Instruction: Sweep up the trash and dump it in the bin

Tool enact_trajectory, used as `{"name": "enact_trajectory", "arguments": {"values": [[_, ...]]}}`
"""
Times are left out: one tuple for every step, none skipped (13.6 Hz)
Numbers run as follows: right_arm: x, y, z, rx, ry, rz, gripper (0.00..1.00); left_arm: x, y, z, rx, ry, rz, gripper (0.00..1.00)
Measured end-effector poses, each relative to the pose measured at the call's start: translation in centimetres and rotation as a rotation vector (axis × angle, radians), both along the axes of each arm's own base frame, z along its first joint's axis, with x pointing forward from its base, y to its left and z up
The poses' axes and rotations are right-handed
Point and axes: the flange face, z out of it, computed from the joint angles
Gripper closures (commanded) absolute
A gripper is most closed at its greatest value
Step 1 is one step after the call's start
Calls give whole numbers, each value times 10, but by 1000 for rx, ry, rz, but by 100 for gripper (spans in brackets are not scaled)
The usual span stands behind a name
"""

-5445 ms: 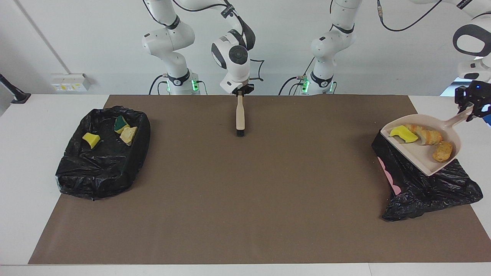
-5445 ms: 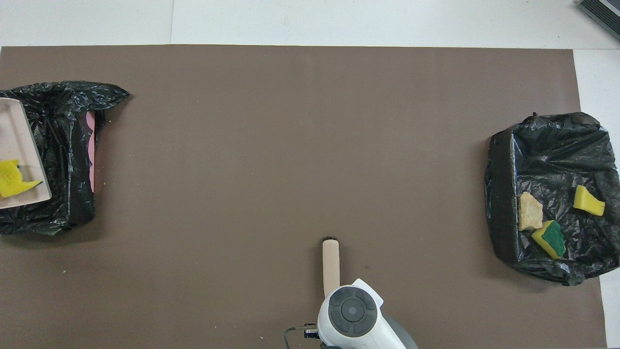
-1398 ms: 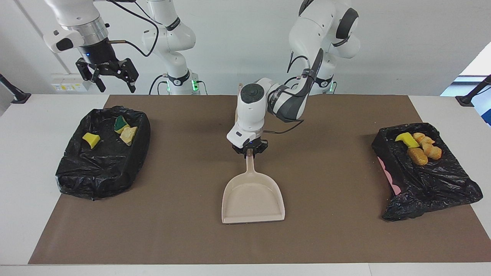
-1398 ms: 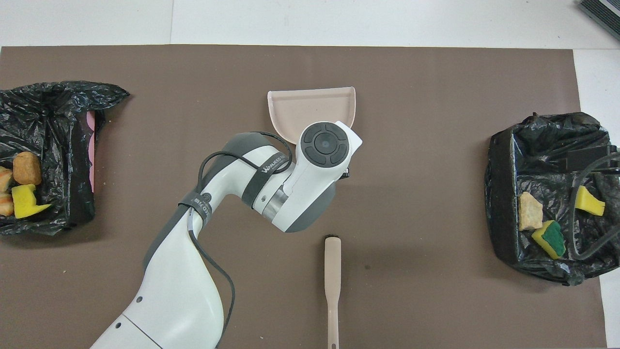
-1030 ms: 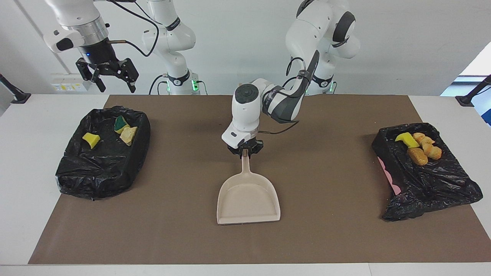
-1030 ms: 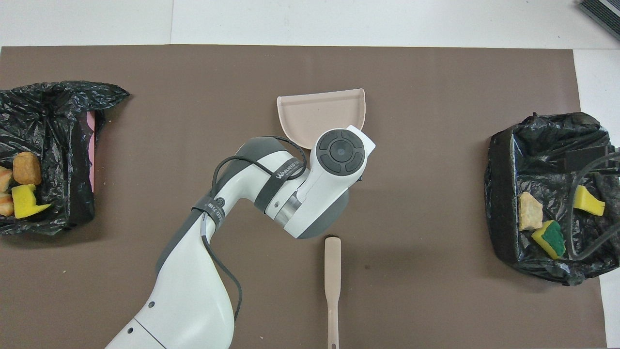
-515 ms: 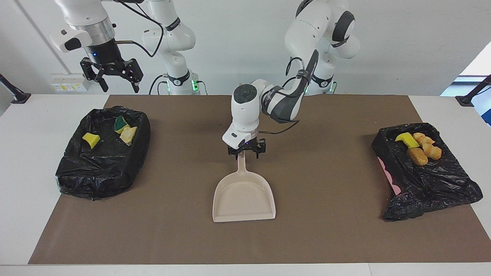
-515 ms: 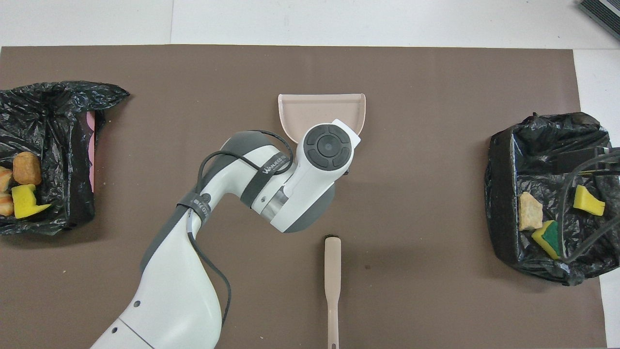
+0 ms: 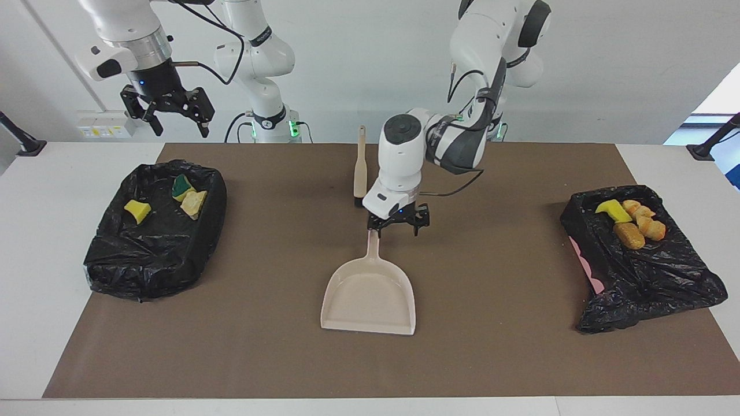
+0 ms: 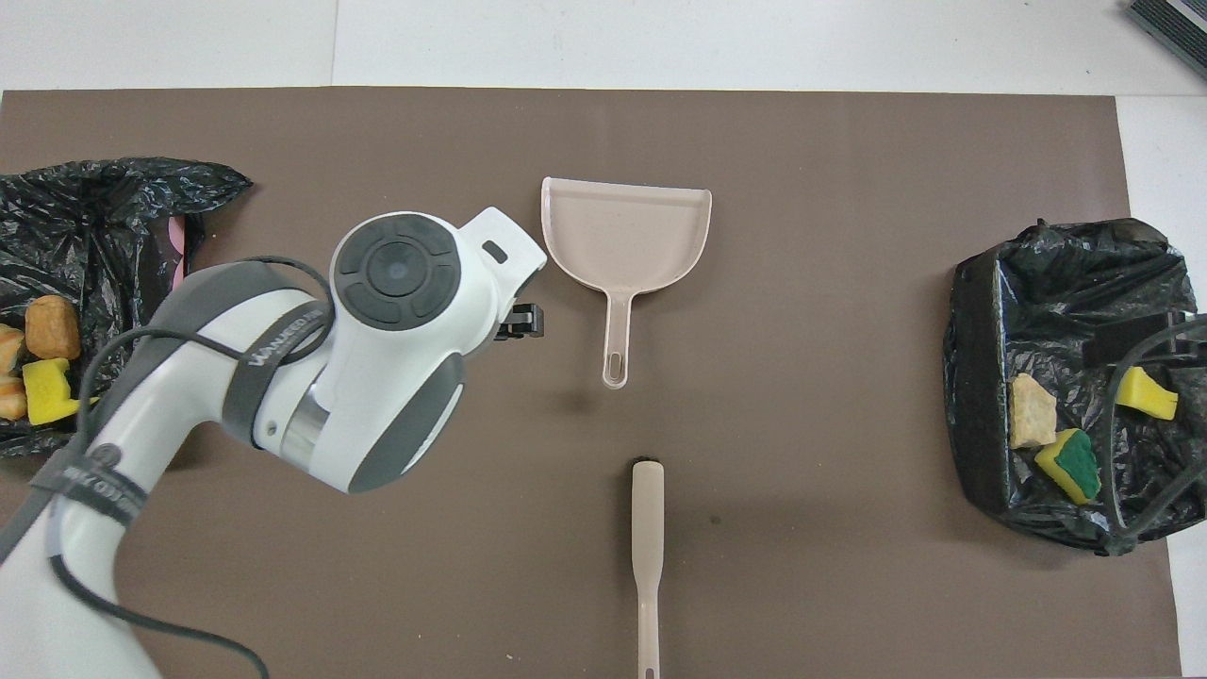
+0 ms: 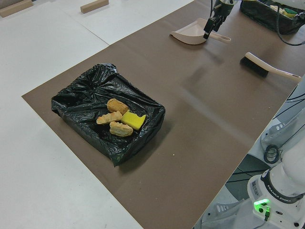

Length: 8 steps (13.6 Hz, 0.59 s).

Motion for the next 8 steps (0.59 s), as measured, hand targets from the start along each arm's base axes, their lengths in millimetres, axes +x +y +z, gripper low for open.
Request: {"name": "enact_trajectory", "arguments": {"values": [[0,0,0,0,0,0,0,1,23,14,11,10,-24,0],[0,1,0,0,0,1,0,2,45,28,19,17,-48,0],[0,2,0,0,0,4,0,4,67,44,23,16,-68,0],[0,4,0,0,0,7,0,5,88,58,25,11,-82,0],[0,5,0,-1,0,9,0,5,108,71,28,10,-94,0],[0,5,0,-1,0,8,0,4,125,83,31,9,-102,0],[0,4,0,0,-1,8,0,3,138,98,31,13,-105,0],[0,4,0,0,-1,7,0,2,152,116,23,20,-109,0]]}}
